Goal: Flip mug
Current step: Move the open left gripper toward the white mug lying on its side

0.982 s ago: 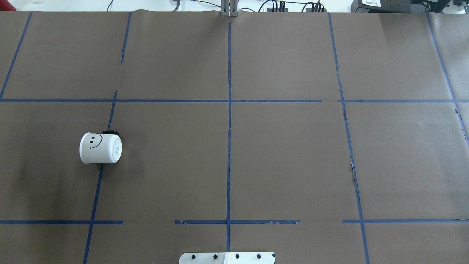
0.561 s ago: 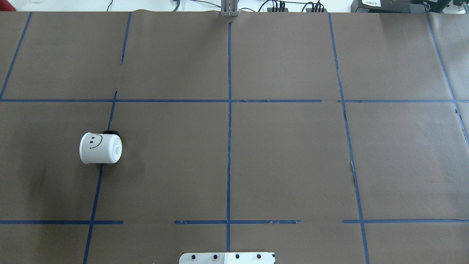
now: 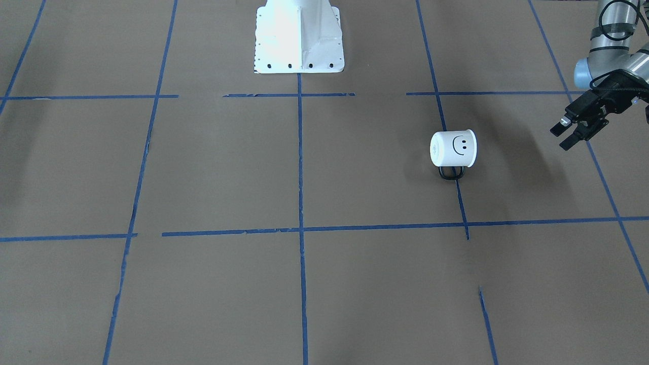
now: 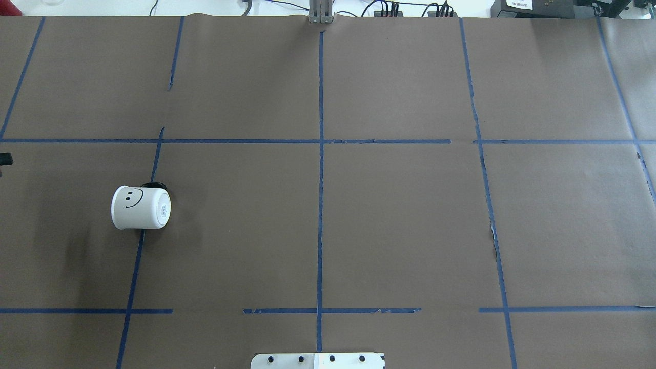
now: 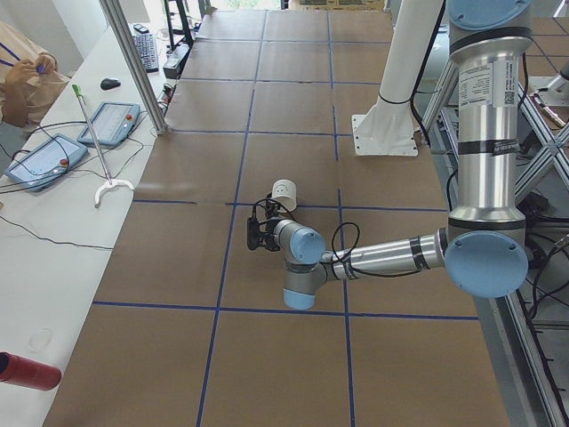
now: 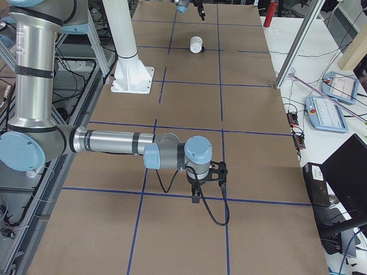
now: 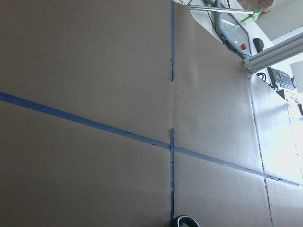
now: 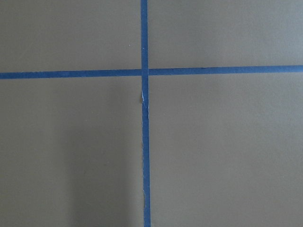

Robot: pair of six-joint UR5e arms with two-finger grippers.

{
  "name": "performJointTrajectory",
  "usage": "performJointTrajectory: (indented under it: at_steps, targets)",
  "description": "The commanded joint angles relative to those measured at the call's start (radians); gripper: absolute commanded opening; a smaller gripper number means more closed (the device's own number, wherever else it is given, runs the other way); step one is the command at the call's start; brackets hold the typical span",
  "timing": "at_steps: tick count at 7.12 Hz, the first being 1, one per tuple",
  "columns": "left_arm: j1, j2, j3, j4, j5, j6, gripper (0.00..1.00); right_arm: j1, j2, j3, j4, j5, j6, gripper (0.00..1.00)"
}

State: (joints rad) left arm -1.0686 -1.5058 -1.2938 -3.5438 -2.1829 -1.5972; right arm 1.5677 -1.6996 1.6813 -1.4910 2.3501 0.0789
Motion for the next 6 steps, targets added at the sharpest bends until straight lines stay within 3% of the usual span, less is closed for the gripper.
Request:
performJointTrajectory:
  at_steps: [1, 3, 4, 6]
  targets:
    - [0.062, -0.072, 0.05, -0.111, 0.075, -0.132, 0.99, 0.0, 0.0, 0.0, 0.0, 0.0, -0.001, 1.0]
    - [0.101, -0.088, 0.079, -0.144, 0.089, -0.173, 0.97, 0.0, 0.0, 0.0, 0.0, 0.0, -0.001, 1.0]
    - [0.134, -0.091, 0.089, -0.162, 0.087, -0.267, 0.9, 0.0, 0.0, 0.0, 0.0, 0.0, -0.001, 1.0]
    - [0.189, -0.091, 0.09, -0.167, 0.086, -0.373, 0.9, 0.0, 0.0, 0.0, 0.0, 0.0, -0.001, 1.0]
